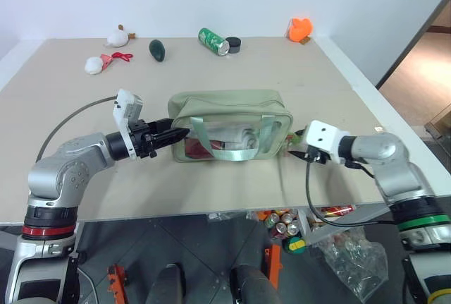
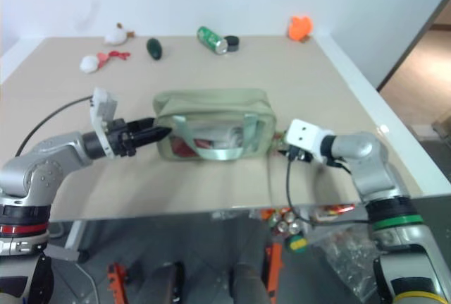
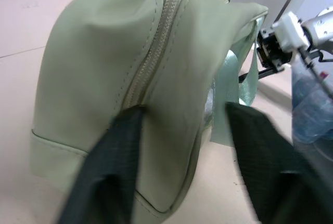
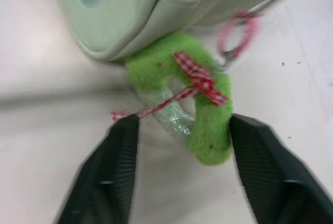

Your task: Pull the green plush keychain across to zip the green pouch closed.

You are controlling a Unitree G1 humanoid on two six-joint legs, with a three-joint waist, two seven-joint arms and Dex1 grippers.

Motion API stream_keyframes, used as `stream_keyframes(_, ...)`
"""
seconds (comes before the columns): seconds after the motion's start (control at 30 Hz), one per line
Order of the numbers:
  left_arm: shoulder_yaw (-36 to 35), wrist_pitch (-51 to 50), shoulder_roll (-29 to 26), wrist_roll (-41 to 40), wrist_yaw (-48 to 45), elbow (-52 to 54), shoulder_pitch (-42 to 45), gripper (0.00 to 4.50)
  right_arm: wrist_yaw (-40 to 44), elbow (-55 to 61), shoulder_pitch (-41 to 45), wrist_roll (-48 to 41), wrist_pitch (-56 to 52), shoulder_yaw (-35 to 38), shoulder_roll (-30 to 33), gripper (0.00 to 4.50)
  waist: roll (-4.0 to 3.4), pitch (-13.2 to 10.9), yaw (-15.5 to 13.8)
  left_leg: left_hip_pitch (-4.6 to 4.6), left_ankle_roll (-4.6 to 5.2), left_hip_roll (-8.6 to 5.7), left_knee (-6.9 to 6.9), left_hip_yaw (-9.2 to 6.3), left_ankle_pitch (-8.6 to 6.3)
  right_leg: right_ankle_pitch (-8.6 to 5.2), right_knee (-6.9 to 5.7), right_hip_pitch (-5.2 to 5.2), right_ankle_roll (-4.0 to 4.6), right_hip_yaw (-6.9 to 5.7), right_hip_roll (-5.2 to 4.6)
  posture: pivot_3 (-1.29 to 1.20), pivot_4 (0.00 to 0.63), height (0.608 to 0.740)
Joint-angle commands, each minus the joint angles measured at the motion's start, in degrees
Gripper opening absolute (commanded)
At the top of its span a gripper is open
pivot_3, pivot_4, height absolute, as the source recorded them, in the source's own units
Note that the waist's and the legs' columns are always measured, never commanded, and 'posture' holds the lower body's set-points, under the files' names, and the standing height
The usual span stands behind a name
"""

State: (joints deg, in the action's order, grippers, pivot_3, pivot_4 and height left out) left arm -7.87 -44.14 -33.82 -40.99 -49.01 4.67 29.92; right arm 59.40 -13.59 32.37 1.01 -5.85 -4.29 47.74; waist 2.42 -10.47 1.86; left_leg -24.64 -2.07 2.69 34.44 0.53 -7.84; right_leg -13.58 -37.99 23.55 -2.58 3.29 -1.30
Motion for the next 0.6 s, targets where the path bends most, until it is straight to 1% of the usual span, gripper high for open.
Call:
stream_keyframes(0.03,-3.61,-0.31,-1.00,-2.68,0.23,2.66,1.34,4.25,3.28,6.46,0.32,-8.49,-9.29,6.91,2.84,2.67,0.00,-0.01,0.00,0.00,-0.01,0.00,0.01,0.01,-0.04,-0.02,0.00,0.00,-0.01,0.01,-0.01,0.00,0.150,0.740)
stream_keyframes(0.07,-4.54,-0.21,-1.23,-3.33,0.15,3.45,0.91,4.47,4.08,7.91,0.15,-10.56,-12.51,8.17,3.58,2.67,0.00,-0.01,0.02,-0.02,-0.01,0.00,0.01,0.01,-0.06,-0.03,0.00,0.01,-0.01,0.01,-0.01,0.00,0.150,0.740)
stream_keyframes(0.13,-6.50,-0.38,-1.95,-4.86,-0.19,4.71,-0.48,4.47,5.35,10.25,-0.11,-14.48,-16.83,10.86,4.74,2.67,-0.02,-0.02,0.05,-0.01,-0.02,0.00,0.00,0.02,-0.08,-0.09,0.00,0.05,0.08,0.01,-0.01,0.00,0.150,0.740)
stream_keyframes(0.23,-11.23,-2.47,-3.23,-8.50,0.43,4.67,-2.24,4.47,7.23,13.21,-1.16,-20.67,-22.83,15.45,6.56,2.67,-0.06,-0.05,0.14,0.00,-0.02,0.03,0.00,0.02,-0.09,-0.14,0.00,0.05,0.18,-0.01,0.01,0.00,0.150,0.740)
stream_keyframes(0.33,-16.74,-3.41,-6.00,-10.51,0.67,2.94,-5.02,4.47,7.82,15.56,-4.17,-26.43,-28.47,20.81,7.73,2.67,-0.06,-0.06,0.10,-0.02,-0.02,0.04,0.00,-0.03,-0.10,-0.18,0.00,0.05,0.21,-0.06,0.00,0.00,0.150,0.740)
stream_keyframes(0.43,-19.80,-3.47,-8.55,-10.08,0.70,0.29,-7.79,4.47,6.71,17.62,-6.65,-30.78,-33.67,24.73,8.06,2.67,-0.06,-0.06,0.11,-0.01,-0.04,0.04,0.02,0.00,-0.15,-0.22,0.00,0.04,0.24,-0.06,-0.02,0.00,0.150,0.740)
stream_keyframes(0.5,-21.41,-2.81,-9.98,-9.27,0.34,-1.56,-10.43,4.47,5.21,19.55,-8.08,-34.55,-37.27,27.93,7.03,2.67,-0.07,-0.06,0.11,0.00,-0.04,0.04,0.03,0.03,-0.16,-0.22,0.00,0.06,0.25,-0.05,-0.04,0.00,0.150,0.740)
stream_keyframes(0.6,-22.43,-0.81,-10.61,-7.71,-0.23,-4.22,-13.50,4.47,2.88,22.73,-10.85,-37.61,-39.64,30.02,5.68,2.67,-0.07,-0.06,0.10,0.00,-0.05,0.06,0.04,0.06,-0.17,-0.21,0.00,0.09,0.26,-0.05,-0.06,0.00,0.150,0.740)
